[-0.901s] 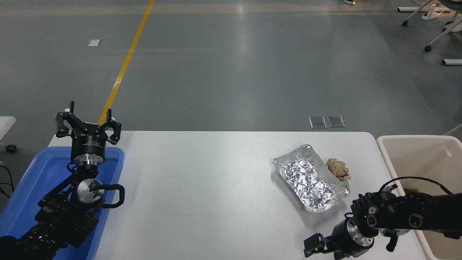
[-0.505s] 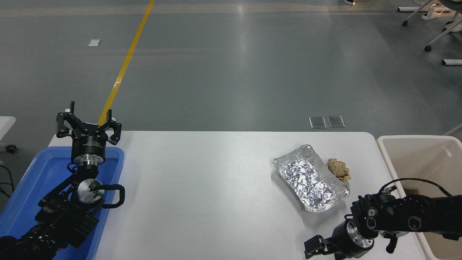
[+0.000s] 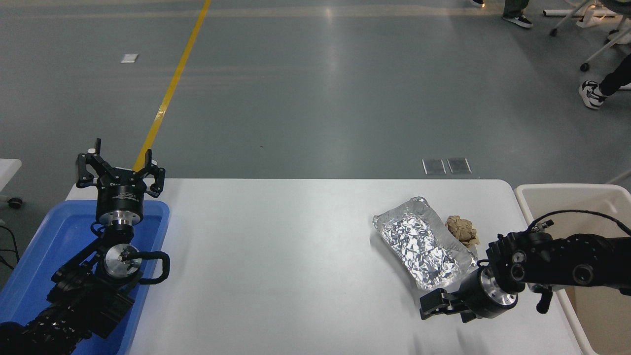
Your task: Pick up foil plate and place in dustbin
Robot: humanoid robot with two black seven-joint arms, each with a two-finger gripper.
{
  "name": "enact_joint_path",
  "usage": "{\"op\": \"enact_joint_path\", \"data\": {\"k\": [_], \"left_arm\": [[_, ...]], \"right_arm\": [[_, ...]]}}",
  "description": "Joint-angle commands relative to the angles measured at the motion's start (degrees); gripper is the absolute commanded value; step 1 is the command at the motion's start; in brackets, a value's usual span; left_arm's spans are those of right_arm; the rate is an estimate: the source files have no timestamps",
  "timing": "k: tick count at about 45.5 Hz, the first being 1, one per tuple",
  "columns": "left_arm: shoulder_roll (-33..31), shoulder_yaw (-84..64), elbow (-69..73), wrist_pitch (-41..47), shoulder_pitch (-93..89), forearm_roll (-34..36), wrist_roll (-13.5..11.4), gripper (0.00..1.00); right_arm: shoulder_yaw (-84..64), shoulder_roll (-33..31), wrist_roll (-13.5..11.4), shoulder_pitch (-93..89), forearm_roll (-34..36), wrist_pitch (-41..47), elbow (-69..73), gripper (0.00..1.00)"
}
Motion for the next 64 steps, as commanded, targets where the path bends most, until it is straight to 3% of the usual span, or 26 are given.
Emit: {"op": "enact_joint_path", "data": {"k": [1, 12, 22, 40, 48, 54, 64], "left_arm": [[0.0, 0.0, 0.0, 0.0, 0.0, 0.0, 0.0, 0.99], [0.1, -0.1, 0.0, 0.0, 0.0, -0.2, 0.0, 0.99], [0.1, -0.1, 0.0, 0.0, 0.0, -0.2, 0.0, 0.99], [0.1, 0.0, 0.0, 0.0, -0.1, -0.1, 0.0, 0.99], [0.1, 0.0, 0.0, 0.0, -0.1, -0.1, 0.0, 0.99], [0.1, 0.0, 0.0, 0.0, -0.1, -0.1, 0.0, 0.99], [0.1, 0.0, 0.0, 0.0, -0.1, -0.1, 0.0, 0.99]], "right_arm": [[-10.4, -3.3, 0.1, 19.7, 1.1, 2.3, 7.2, 1.00], [-15.2, -5.3, 0.0, 40.6, 4.3, 6.2, 16.8, 1.00], [-16.7, -4.0, 0.1, 51.0, 5.0, 11.5, 17.4, 1.00], [-16.8, 8.7, 0.2, 49.7, 4.8, 11.7, 9.5, 1.00], [-16.7, 10.9, 0.2, 41.3, 2.2, 8.2, 2.3, 1.00], [-16.8, 14.9, 0.2, 32.2, -2.1, 1.4, -3.1, 1.00], [-17.1, 20.3, 0.0, 18.1, -2.5, -9.4, -13.7, 1.00]]}}
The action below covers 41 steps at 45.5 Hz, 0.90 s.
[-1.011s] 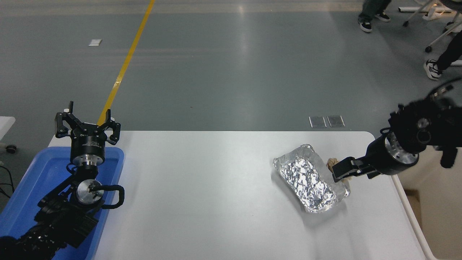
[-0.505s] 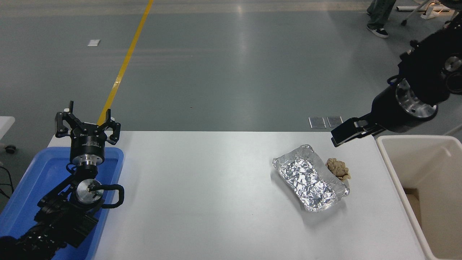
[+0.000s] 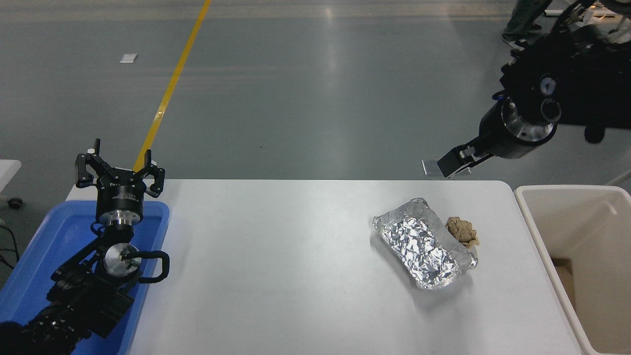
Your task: Pick up foil plate and place in dustbin
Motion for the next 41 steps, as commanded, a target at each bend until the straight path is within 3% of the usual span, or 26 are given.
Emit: {"op": "enact_joint_path", "data": {"k": [1, 23, 41], "left_arm": [[0.0, 0.0, 0.0, 0.0, 0.0, 0.0, 0.0, 0.99], [0.0, 0.0, 0.0, 0.0, 0.0, 0.0, 0.0, 0.99], [0.0, 0.0, 0.0, 0.0, 0.0, 0.0, 0.0, 0.99]], "right_arm": [[-0.1, 6.0, -0.1, -15.6, -1.9, -9.9, -12.2, 1.00], [2.5, 9.0, -0.1, -37.1, -2.0, -20.3, -23.0, 0.99], [2.9, 9.1, -0.3, -45.9, -1.9, -22.8, -28.5, 0.99]]}}
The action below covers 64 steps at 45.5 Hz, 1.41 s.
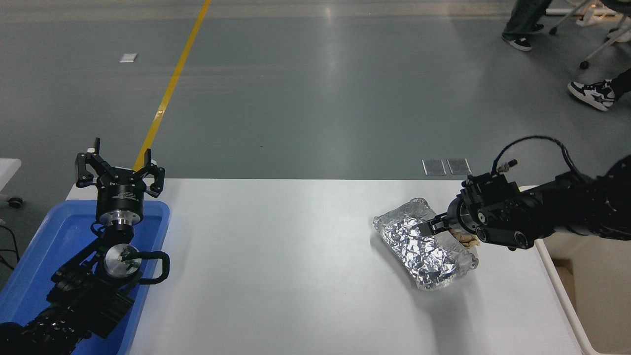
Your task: Pick up foil plate and place in dustbin
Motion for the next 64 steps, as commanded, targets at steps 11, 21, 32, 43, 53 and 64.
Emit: {"op": "enact_joint_path", "data": {"k": [11, 21, 32, 43, 53, 64], "left_arm": [[0.0, 0.0, 0.0, 0.0, 0.0, 0.0, 0.0, 0.99], [0.0, 0.0, 0.0, 0.0, 0.0, 0.0, 0.0, 0.99], [0.0, 0.0, 0.0, 0.0, 0.0, 0.0, 0.0, 0.99], [0.0, 0.0, 0.0, 0.0, 0.0, 0.0, 0.0, 0.99], [0.0, 0.0, 0.0, 0.0, 0.0, 0.0, 0.0, 0.99], [0.0, 0.0, 0.0, 0.0, 0.0, 0.0, 0.0, 0.99]], "right_arm": [[0.8, 0.2, -0.6, -6.1, 0.5, -1.7, -3.0, 0.97], [1.8, 0.3, -0.7, -6.7, 0.5, -1.6, -3.0, 0.80], [1.8, 0.2, -1.0, -6.9, 0.5, -1.6, -3.1, 0.53], [1.9, 0.4, -1.6, -7.1, 0.5, -1.4, -3.2, 0.45], [2.1, 0.5, -1.5, -7.0, 0.5, -1.3, -2.7, 0.17], [2.1, 0.1, -1.3, -5.8, 0.6, -0.9, -1.7, 0.00]]}}
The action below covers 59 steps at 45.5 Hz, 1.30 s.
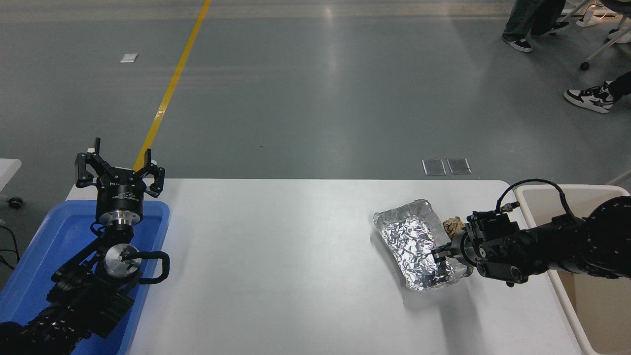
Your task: Pick up foil plate and place in dustbin
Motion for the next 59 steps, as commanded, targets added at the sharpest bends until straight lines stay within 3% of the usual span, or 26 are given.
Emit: {"op": "enact_joint_path", "data": {"k": [1, 12, 22, 34, 43, 59], "left_arm": [[0.0, 0.0, 0.0, 0.0, 0.0, 0.0, 0.0, 0.99], [0.0, 0.0, 0.0, 0.0, 0.0, 0.1, 0.0, 0.99], [0.0, 0.0, 0.0, 0.0, 0.0, 0.1, 0.1, 0.99], [0.0, 0.0, 0.0, 0.0, 0.1, 0.1, 0.1, 0.99], [0.0, 0.0, 0.0, 0.0, 0.1, 0.1, 0.1, 0.99], [0.0, 0.0, 0.0, 0.0, 0.1, 0.0, 0.0, 0.99]], "right_arm": [[0.0, -0.5, 0.1, 1.0, 0.0, 0.3, 1.1, 0.00], [-0.1, -4.6, 0.1, 6.9, 0.4, 0.9, 8.8, 0.00], [-1.0, -12.2, 0.0, 16.0, 0.9, 2.8, 19.3, 0.00], [-6.8, -20.0, 0.0, 37.0, 6.5, 8.4, 34.5, 0.00], [-10.1, -23.6, 0.4, 56.5, 8.1, 19.6, 41.0, 0.00], [-10.1, -22.8, 0.8, 76.2, 12.7, 36.1, 41.2, 0.00]]}}
